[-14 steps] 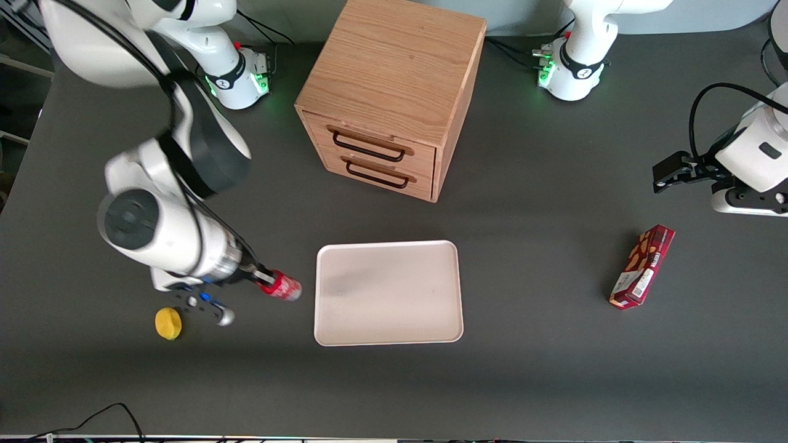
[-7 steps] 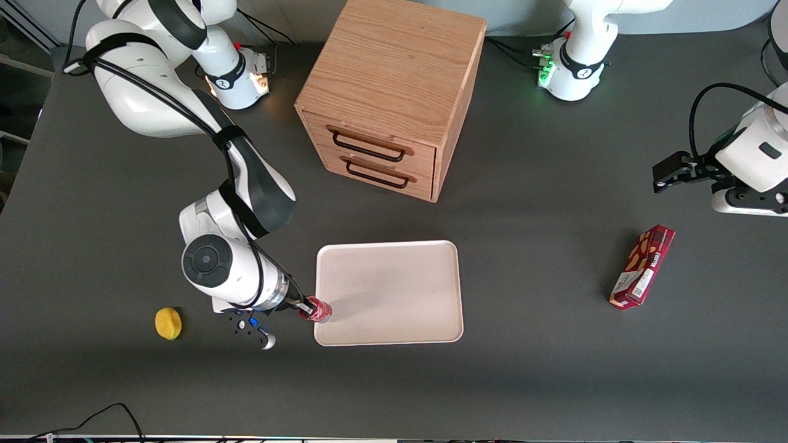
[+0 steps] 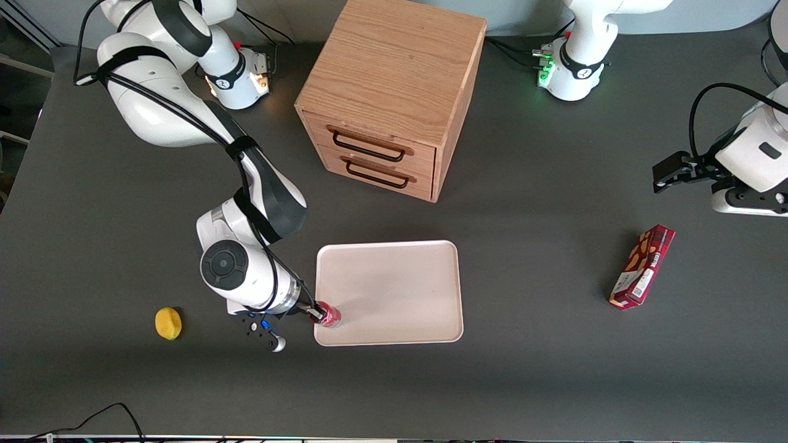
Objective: Place coke bottle on tray
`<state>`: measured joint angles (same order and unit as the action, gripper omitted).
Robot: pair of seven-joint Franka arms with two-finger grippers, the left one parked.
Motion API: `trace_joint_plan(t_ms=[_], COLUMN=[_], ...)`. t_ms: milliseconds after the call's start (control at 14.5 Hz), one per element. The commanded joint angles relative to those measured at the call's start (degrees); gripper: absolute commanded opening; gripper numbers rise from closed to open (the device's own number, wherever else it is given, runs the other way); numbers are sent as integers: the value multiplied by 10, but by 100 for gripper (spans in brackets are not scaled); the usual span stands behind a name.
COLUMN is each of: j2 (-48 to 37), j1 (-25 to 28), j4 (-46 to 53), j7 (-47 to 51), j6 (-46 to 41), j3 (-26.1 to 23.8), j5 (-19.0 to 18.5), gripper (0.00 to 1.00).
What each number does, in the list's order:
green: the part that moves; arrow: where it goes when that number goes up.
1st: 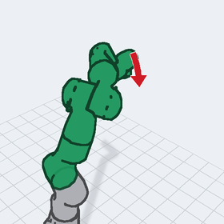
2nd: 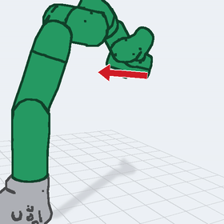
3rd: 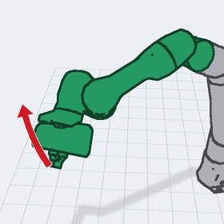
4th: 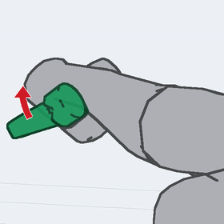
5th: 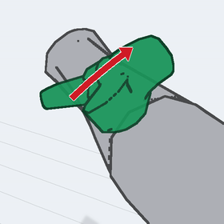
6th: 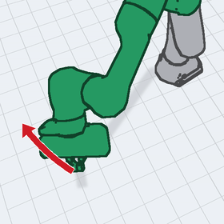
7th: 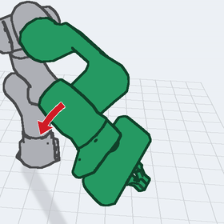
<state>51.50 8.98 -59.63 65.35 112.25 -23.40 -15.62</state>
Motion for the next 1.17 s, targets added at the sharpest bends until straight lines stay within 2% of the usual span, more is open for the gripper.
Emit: trace_joint_plan(t_ms=[0, 138, 345, 414, 483, 621, 690, 828, 897, 1103], j2=[-10, -73, -217, -273, -329, -464, -521, -625, -655, -627], j1=[-3, -7, -84, -113, -134, -135, -133, -133, -133, -133], j4=[20, 19, -32, -66, -106, -233, -302, -451, -491, -435], j7=[14, -22, -143, -189, -243, -345, -394, -456, -458, -434], j6=[-32, -111, -225, -245, -261, -258, -240, -184, -165, -184], j3=[-10, -22, -61, -60, -44, 74, 113, 155, 159, 160], j5=[-28, -66, -60, -23, 32, 124, 150, 157, 157, 161], gripper=[100, 100, 100, 100, 100, 100, 100, 100, 100, 100])
